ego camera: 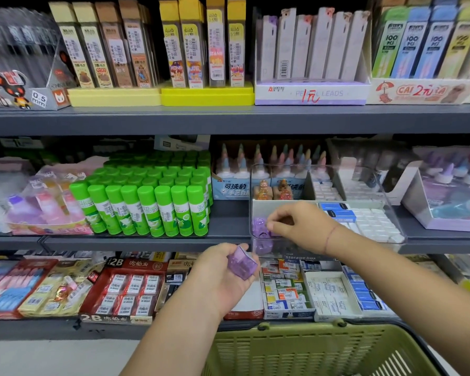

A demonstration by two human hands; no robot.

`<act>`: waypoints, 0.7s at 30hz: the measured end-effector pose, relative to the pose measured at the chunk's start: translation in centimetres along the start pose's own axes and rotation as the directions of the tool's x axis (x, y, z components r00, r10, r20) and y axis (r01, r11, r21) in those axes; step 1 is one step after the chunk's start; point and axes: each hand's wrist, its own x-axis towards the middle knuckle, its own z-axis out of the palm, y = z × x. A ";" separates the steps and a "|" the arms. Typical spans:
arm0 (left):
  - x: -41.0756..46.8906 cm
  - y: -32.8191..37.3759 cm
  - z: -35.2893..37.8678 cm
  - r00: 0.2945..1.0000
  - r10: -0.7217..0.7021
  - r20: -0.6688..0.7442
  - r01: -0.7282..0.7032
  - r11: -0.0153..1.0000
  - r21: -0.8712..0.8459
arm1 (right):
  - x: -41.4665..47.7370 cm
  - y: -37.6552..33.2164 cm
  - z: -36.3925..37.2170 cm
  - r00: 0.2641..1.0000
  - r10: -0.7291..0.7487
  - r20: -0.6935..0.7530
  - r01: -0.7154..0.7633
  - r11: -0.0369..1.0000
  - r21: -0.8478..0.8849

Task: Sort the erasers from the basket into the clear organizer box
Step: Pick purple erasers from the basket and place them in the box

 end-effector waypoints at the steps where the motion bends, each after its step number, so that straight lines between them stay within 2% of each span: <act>1: 0.0 0.0 0.0 1.000 0.007 0.010 -0.007 1.000 -0.018 | -0.5 -0.5 -0.2 0.997 -0.060 -0.053 0.064 0.995 0.073; 3: 0.0 0.1 0.0 0.999 0.026 0.024 -0.026 0.999 -0.026 | -1.9 -1.6 -0.2 0.981 -0.183 -0.068 0.192 0.966 0.175; 5: 0.1 -0.1 0.0 0.998 0.041 0.042 -0.042 0.999 0.032 | -3.2 -2.5 0.6 0.967 -0.256 0.010 0.252 0.958 0.140; 7: 0.1 -0.5 0.0 0.997 0.051 0.058 -0.056 0.994 0.097 | -3.9 -2.9 2.0 0.962 -0.274 0.014 0.272 0.959 0.078; 11: -0.6 -1.1 0.7 0.990 0.065 0.121 -0.081 0.988 0.132 | -4.4 -2.6 2.6 0.975 -0.214 -0.050 0.220 0.954 0.204; 13: -0.6 -0.9 0.7 0.989 0.135 0.053 -0.143 0.967 0.212 | -4.0 -1.9 1.5 0.987 -0.148 -0.059 0.159 0.949 0.271; 14: -0.4 -0.8 0.5 0.981 0.195 -0.003 -0.184 0.930 0.318 | -3.5 -1.3 0.7 0.991 -0.098 -0.092 0.120 0.954 0.274; 16: -0.2 -0.6 0.2 0.935 0.351 -0.048 -0.260 0.774 0.577 | -2.6 0.1 -1.3 0.987 0.006 -0.159 0.030 0.974 0.223; 18: -0.1 -0.7 0.0 0.902 0.432 0.016 -0.331 0.666 0.669 | -1.6 1.0 -2.6 0.987 0.076 -0.144 -0.057 0.990 0.132; 21: 0.7 -1.3 -0.2 0.921 0.370 0.117 -0.351 0.667 0.657 | -0.5 1.3 -2.1 0.993 0.103 -0.051 -0.104 0.994 -0.025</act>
